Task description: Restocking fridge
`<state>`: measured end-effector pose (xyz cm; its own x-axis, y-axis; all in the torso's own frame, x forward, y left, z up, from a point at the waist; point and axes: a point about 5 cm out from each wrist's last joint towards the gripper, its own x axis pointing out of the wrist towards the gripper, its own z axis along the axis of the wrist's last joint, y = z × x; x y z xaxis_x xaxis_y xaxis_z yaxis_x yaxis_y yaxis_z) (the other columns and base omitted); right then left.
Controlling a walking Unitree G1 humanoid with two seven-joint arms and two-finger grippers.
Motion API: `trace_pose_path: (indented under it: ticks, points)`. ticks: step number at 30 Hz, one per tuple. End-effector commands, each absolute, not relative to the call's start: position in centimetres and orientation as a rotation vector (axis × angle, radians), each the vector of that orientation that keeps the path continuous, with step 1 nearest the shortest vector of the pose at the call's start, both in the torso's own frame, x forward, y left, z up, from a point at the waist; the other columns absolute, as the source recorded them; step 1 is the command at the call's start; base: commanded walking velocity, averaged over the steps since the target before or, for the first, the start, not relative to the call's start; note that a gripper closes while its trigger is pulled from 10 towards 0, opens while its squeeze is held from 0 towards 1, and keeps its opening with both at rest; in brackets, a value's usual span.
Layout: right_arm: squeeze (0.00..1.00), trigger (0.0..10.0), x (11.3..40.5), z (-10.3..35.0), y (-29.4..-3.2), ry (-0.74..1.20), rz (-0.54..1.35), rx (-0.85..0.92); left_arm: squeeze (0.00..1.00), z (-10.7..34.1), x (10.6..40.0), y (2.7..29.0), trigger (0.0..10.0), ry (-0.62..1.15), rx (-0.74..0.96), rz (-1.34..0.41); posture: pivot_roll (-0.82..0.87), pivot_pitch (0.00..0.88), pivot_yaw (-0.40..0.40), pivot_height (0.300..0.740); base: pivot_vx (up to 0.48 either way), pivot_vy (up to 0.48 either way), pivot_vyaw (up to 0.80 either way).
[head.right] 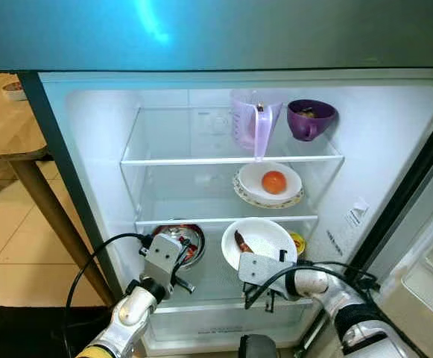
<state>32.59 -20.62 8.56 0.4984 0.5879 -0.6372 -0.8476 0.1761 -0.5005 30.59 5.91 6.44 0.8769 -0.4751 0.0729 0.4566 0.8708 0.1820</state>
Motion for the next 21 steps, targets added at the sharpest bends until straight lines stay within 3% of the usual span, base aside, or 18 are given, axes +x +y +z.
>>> trace_pose_path:
  ticks: [1, 13, 21]
  points:
    - [0.0, 10.0, 33.1, 9.6, -20.2, 0.286, 1.048, -0.937, 0.0, 6.7, 30.5, 5.6, 10.0, -0.136, 0.154, -0.489, -0.08, 0.0, 0.003, 0.516, 0.0, 0.0, 0.0]
    - [0.0, 10.0, 32.1, 13.2, -21.5, 0.314, 1.258, -0.972, 0.0, 6.2, 30.2, 6.8, 10.0, -0.138, 0.148, -0.416, -0.08, 0.0, 0.007, 0.516, 0.0, 0.0, 0.0]
    - [0.0, 10.0, 32.2, 15.1, -19.5, 0.184, 1.29, -0.984, 0.0, 6.4, 30.3, 7.3, 10.0, -0.151, 0.148, -0.379, -0.09, 0.0, 0.01, 0.516, 0.0, 0.0, 0.0]
